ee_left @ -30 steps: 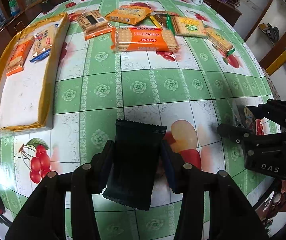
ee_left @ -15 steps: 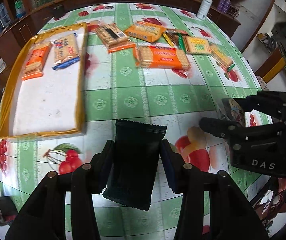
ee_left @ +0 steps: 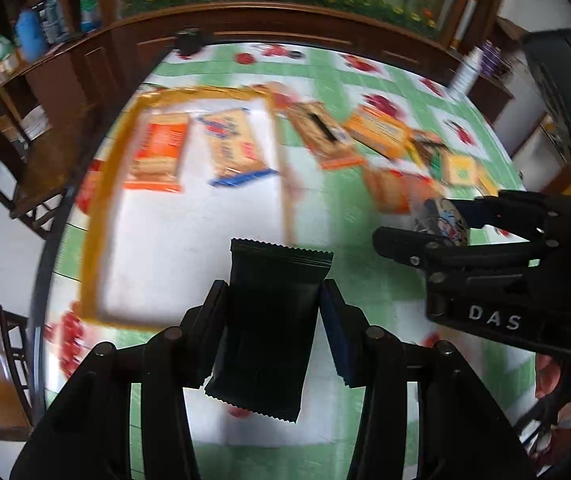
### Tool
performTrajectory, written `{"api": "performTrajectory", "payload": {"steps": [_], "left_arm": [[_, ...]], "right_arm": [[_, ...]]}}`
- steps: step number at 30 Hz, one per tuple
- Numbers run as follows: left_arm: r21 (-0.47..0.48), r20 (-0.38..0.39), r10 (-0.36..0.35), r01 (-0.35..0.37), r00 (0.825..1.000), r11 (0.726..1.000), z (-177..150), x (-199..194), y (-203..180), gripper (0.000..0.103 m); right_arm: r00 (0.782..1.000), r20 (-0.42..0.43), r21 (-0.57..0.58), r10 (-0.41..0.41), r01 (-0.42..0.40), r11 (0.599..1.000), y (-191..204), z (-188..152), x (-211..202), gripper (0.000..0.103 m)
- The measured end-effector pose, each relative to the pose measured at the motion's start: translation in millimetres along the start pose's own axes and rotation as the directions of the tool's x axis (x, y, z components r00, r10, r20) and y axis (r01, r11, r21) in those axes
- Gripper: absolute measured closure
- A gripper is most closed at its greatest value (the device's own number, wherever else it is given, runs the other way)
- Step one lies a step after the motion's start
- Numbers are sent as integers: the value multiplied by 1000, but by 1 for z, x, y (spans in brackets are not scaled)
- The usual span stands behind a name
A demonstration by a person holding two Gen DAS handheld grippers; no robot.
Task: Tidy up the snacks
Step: 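Carry the clear bag with the right tool while the left tool carries the green pack to the tray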
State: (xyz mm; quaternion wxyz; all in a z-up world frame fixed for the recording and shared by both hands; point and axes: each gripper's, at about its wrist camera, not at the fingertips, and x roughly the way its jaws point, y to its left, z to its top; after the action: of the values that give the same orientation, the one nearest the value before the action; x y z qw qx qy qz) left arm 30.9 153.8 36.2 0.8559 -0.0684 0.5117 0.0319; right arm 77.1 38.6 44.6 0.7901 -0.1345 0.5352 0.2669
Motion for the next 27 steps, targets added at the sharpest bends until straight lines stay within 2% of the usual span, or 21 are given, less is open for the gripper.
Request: {"api": "performTrajectory", "payload": {"steps": [5,9,13,17,20,27], "left_arm": [[-52,19,61,-60,998,997,23,10,38,58],[-76,16,83,-82,996,994,34,21,60,58],[-80,-2,100,-100,995,992,41,37,76,58],[-68,-15,115,-116,993,991,46,51,83,58],[-61,-26,122,-124,992,990,51,61,87,58],[-51,-60,130,-133,990,990,56,83,87,58]], "right_arm": [[999,26,26,23,-24,999,17,40,15,48],[998,40,58,43,-46,997,29,66,30,48],[993,58,137,101,-109,985,36,89,45,48],[982,70,212,173,-184,960,40,106,60,48],[978,66,253,198,-208,945,44,113,77,48],[981,63,288,183,-194,938,47,120,101,47]]}}
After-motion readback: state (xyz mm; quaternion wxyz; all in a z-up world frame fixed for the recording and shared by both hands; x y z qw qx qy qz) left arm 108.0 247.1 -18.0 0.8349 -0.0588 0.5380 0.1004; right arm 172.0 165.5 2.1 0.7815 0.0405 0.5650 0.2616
